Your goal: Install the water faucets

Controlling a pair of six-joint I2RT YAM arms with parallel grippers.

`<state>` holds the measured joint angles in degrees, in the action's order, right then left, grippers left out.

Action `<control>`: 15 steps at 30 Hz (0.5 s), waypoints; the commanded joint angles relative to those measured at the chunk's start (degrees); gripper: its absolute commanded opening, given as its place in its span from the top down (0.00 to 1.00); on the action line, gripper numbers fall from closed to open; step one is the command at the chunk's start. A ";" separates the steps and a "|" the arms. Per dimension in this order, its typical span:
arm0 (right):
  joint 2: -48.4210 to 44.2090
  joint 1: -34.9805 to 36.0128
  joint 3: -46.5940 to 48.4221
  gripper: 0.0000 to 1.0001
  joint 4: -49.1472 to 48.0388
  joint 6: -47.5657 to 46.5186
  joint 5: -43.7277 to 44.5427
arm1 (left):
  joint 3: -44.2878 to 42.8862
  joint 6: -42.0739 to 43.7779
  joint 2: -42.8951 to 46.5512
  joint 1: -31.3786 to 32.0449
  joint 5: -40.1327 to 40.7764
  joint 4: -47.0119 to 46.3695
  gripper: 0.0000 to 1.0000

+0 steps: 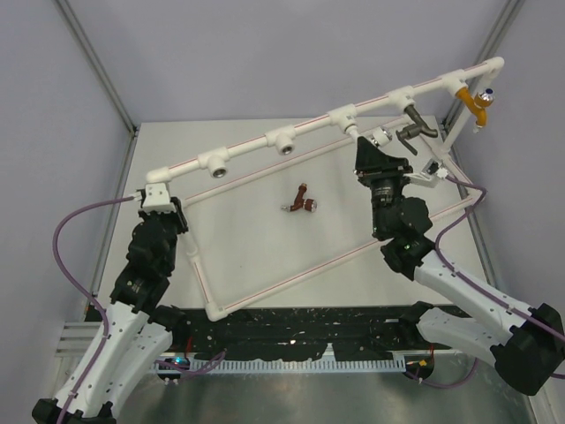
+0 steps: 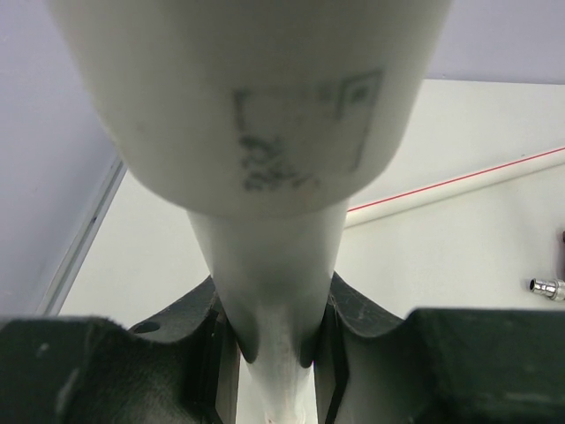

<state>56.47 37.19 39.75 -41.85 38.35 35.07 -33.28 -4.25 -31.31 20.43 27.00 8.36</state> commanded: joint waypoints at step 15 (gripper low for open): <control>-9.35 -3.17 -8.54 0.31 -15.81 1.17 2.30 | -1.09 3.99 -1.30 0.84 -2.84 1.04 1.00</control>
<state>49.84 35.16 32.45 -50.74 53.41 40.77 -33.30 -4.14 -31.70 20.99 25.54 7.97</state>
